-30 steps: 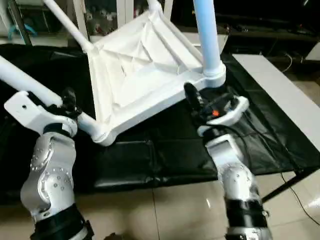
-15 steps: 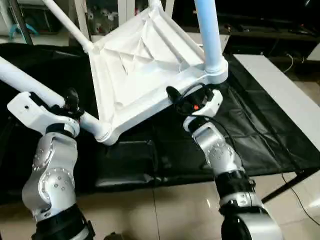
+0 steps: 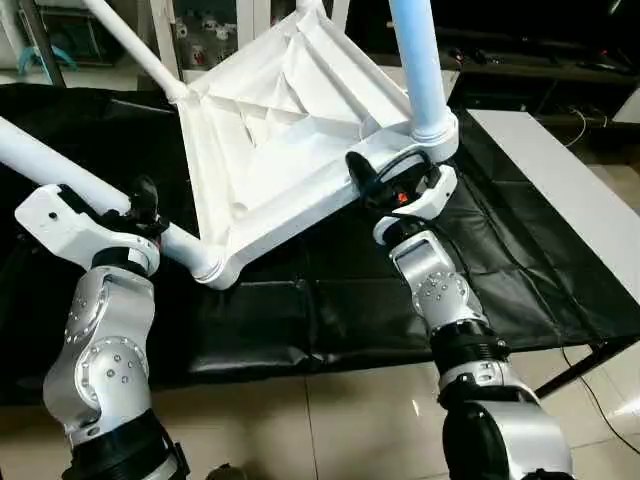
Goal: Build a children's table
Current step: Flip table
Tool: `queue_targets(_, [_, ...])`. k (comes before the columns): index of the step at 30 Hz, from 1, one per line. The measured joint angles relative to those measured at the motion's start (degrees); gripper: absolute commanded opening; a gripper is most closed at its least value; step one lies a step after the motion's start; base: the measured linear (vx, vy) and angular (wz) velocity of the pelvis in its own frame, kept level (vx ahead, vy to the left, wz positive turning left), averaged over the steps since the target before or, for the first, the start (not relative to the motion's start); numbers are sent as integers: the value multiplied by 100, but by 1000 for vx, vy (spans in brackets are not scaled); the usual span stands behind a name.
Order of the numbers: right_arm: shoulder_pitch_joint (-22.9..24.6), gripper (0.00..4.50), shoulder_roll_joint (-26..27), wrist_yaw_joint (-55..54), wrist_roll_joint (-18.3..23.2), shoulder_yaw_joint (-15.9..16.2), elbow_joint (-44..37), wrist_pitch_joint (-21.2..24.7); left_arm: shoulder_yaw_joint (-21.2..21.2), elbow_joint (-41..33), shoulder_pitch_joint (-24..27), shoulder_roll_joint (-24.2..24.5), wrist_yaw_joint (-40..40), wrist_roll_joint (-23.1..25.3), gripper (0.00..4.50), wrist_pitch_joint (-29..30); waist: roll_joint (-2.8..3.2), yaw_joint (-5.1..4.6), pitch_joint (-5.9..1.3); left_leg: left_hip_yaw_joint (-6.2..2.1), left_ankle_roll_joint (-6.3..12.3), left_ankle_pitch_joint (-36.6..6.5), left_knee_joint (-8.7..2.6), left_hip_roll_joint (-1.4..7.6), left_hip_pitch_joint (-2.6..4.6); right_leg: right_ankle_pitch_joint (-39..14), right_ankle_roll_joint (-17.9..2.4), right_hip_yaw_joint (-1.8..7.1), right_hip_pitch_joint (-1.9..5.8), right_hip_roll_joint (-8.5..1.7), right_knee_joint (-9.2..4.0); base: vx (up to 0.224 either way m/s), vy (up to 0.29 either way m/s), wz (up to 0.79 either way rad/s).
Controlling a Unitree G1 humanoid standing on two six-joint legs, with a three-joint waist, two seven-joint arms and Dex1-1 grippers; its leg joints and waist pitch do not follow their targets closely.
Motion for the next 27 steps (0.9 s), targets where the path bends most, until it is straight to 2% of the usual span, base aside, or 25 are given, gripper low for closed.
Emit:
queue_targets(9, [-40,249,-3,203,-21,-105,16,-4,-40,0,16,5,0,0,195,-14,-1,3,-1,0,1,1,7,1,-5,0,-1,0,-3,-1,4,0,0,0])
queue_targets(15, [63,236,20,167,-45,-105,-136,-5,-99,2,32,7,1,3,195,-38,-6,13,-1,1,1,1,7,1,-8,-1,-1,-1,-4,-1,4,0,0,0])
queue_targets(19, [622,235,129,53,-63,5,-951,53,-252,24,42,37,-18,73,195,-121,-45,45,-2,4,3,0,8,2,-18,-13,6,-2,-4,-3,4,0,0,0])
queue_targets(20, [935,235,136,-34,-49,75,-1415,166,-309,43,45,48,-28,132,195,-159,-51,66,-1,4,4,0,8,1,-25,-15,9,-3,-3,-6,1,0,0,0])
queue_targets(27, [1920,235,174,-266,-17,340,-2715,503,-465,139,37,112,-87,262,193,-263,-50,21,2,4,2,4,8,1,-20,-15,15,0,-3,-7,7,0,0,0])
